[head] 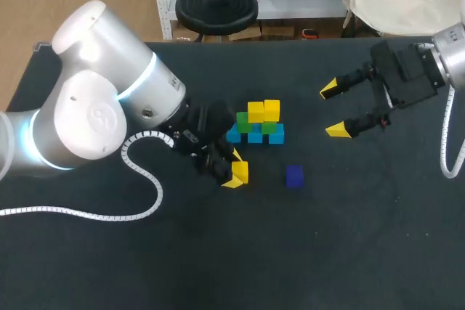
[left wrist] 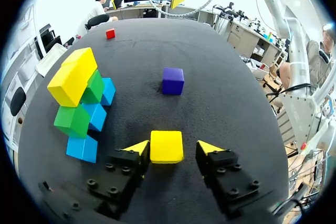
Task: Place the blue cubes, place green cubes on the blue cubes, place the yellow cubes on the green cubes, then place the red cubes on the yellow cubes, and place purple cube on the red cubes.
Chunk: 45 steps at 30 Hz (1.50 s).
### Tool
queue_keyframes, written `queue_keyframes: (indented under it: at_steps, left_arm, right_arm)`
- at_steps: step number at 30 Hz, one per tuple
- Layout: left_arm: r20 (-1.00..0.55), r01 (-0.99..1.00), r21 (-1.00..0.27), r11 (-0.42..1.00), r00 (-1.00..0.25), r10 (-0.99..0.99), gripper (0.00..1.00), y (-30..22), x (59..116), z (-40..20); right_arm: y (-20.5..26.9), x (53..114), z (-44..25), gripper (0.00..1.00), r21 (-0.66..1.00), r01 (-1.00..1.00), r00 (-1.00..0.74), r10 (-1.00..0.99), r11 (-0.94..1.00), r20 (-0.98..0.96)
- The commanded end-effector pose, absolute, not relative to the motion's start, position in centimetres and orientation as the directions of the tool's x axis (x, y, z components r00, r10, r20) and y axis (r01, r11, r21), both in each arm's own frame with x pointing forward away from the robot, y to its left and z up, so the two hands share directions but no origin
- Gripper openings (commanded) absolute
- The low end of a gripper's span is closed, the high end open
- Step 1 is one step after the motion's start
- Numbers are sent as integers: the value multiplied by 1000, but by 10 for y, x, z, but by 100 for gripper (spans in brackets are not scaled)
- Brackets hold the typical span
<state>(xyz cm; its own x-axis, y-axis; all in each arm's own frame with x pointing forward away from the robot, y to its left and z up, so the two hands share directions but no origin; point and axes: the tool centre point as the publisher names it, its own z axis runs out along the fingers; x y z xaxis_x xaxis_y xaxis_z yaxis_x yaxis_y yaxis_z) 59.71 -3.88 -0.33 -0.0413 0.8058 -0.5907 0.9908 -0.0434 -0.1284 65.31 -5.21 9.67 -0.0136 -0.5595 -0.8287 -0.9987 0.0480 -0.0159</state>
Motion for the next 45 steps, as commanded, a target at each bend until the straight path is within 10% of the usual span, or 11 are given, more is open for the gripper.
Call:
queue_keyframes:
  at_steps: [1,7,9,31,33,34,45]
  left_arm:
    - [-592,991,-126,-36,-46,805,47,-38,594,-3]
    - [-592,991,-128,-28,-53,804,38,-37,592,-4]
    - [-588,991,-129,-22,-58,807,5,-36,591,-4]
    - [-522,983,-120,137,-180,834,1,26,585,-4]
    - [-518,984,-121,133,-177,837,36,26,586,-4]
    - [-516,983,-124,134,-179,838,95,25,586,-4]
    - [-492,968,-84,238,-248,834,100,26,581,2]
  right_arm:
    - [-52,653,96,100,-17,-999,-13,-558,48,-829]
    - [-52,653,96,100,-17,-999,-13,-558,48,-829]
    - [-52,653,96,100,-17,-999,-13,-558,48,-829]
    - [-52,653,96,100,-17,-999,-13,-558,48,-829]
    - [-52,653,96,100,-17,-999,-13,-558,48,-829]
    - [-52,653,96,100,-17,-999,-13,-558,48,-829]
    - [-52,653,96,100,-17,-999,-13,-558,48,-829]
